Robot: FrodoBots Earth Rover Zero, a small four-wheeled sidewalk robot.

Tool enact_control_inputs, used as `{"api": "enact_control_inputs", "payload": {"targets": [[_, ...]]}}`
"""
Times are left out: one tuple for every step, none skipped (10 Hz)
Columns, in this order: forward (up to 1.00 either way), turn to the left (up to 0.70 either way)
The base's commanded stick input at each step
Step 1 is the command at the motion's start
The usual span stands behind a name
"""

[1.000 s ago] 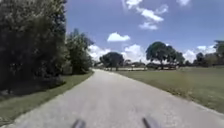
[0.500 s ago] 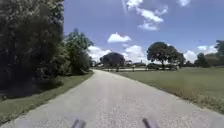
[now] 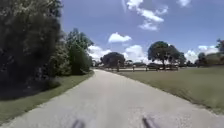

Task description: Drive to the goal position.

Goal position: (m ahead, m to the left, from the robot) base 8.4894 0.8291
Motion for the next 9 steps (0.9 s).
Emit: {"api": "enact_control_inputs", "payload": {"targets": [[0.5,0.0],[0.5,0.0],[0.5,0.0],[0.5,0.0],[0.5,0.0],[0.5,0.0],[0.5,0.0],[0.5,0.0],[0.5,0.0]]}}
